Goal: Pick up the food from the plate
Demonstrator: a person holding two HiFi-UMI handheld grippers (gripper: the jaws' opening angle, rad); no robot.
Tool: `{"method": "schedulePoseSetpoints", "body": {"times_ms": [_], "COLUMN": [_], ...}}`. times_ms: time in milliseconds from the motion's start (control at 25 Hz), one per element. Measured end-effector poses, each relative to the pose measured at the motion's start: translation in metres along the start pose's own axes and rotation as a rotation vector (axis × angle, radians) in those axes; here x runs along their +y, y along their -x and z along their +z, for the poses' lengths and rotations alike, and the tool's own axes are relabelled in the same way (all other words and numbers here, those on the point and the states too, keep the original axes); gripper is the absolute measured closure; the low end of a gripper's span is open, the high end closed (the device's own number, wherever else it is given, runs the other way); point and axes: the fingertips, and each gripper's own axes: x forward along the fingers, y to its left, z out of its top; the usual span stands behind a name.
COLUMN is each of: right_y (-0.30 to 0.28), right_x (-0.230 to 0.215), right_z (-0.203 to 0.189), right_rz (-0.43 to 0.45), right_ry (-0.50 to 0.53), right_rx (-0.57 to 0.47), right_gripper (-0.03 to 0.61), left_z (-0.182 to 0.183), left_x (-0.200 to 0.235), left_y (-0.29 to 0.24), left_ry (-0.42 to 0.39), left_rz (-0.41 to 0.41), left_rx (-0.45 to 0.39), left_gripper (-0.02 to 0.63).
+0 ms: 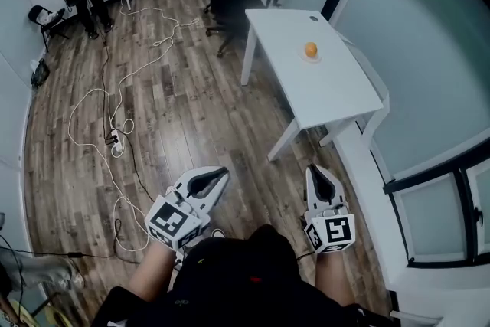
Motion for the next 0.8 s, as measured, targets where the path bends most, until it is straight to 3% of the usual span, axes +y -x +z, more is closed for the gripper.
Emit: {"method": "schedulePoseSetpoints", "body": {"times_ms": [280, 480, 800], "right_y": [-0.037, -0.085, -0.16], "right_x": [-0.004, 0.0, -0.055], "right_z": [0.0, -0.005, -0.009], "right_rz": [-0.005, 0.055, 0.085], "right_ry": [-0.014, -0.026, 0.017], "right_rx": [0.015, 0.012, -0.005], "right_gripper": [0.541, 0.541, 0.541], "left_z": [-0.003, -0.002, 0.025], "left_x": [0.039, 0.068, 0.122], "left_y": [-0.004, -0.019, -0.089], "left_ry": [0.001, 0.009, 0.006], "left_rz": [0.032, 0.065, 0.145], "left_rx": [-0.014, -0.001, -0.002], "left_gripper": [0.58, 0.58, 0.581]}}
